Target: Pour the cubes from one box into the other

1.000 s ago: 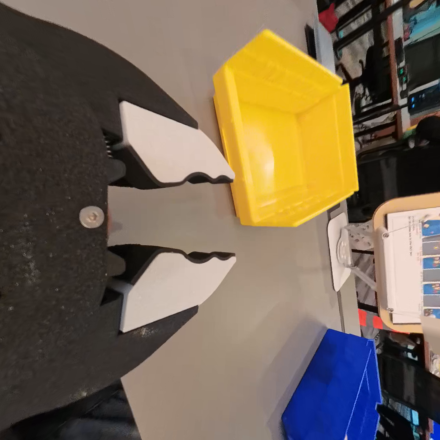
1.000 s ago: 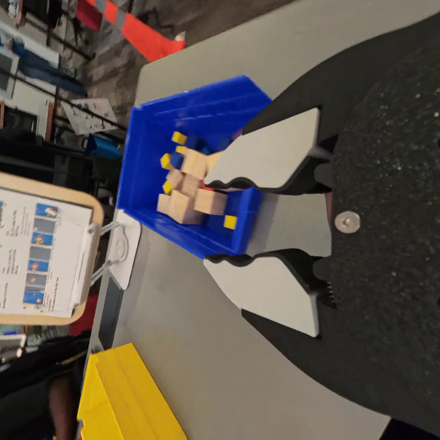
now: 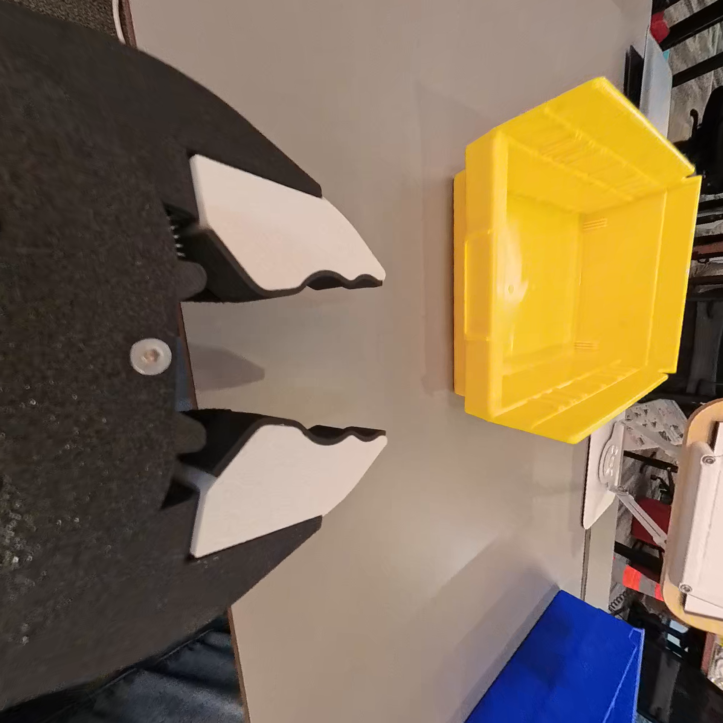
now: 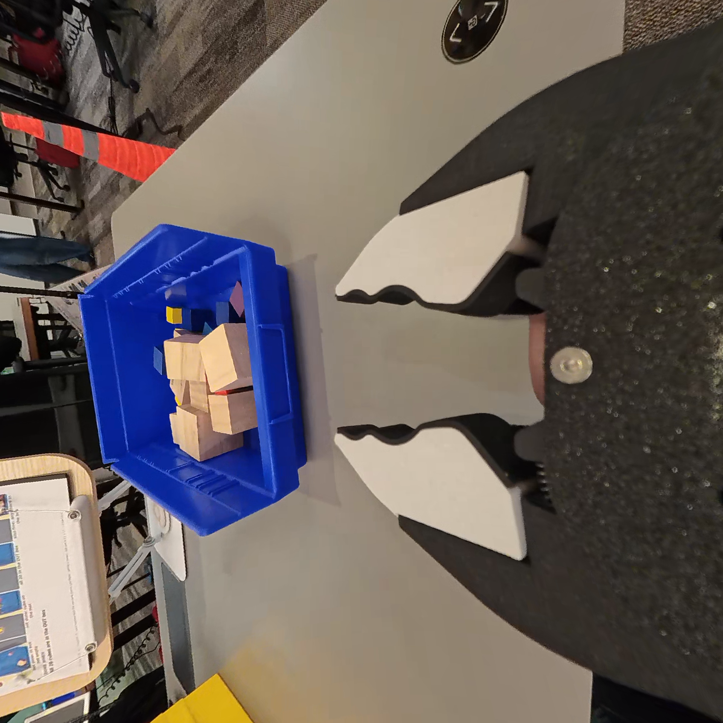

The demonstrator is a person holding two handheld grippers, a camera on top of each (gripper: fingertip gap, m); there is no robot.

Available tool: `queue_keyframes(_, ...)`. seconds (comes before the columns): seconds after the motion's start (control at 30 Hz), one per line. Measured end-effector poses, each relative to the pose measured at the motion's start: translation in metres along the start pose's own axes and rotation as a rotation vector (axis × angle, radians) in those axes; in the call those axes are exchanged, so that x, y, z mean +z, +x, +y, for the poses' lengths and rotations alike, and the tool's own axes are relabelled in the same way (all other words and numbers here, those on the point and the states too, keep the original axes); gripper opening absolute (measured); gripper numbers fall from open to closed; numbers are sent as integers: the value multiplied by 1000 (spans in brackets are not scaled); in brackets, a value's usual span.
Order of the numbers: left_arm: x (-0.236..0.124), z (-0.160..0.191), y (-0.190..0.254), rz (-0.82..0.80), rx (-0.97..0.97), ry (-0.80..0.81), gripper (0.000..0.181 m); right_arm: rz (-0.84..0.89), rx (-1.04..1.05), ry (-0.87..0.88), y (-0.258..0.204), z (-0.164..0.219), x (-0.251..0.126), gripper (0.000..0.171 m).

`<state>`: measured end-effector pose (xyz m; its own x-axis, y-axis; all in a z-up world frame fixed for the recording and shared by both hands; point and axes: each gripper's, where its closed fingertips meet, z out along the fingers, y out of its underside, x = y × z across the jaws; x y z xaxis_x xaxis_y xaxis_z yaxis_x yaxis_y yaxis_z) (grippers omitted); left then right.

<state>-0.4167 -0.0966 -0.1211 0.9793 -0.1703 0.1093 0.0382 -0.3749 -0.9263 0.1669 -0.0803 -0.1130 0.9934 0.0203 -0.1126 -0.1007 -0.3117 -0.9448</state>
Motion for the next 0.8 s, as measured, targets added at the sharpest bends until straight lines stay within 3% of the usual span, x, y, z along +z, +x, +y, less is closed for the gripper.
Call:
queue_keyframes(0.6,0,2,-2,-26,30,-8,67,-7,-40,-14,-7,2,3,59)
queue_keyframes(0.7,5,13,15,63,37,-65,63,-34,-12,-13,-11,2,-1,59)
queue_keyframes(0.8,2,11,62,221,17,-104,61,-17,-21,9,-12,-1,-10,59)
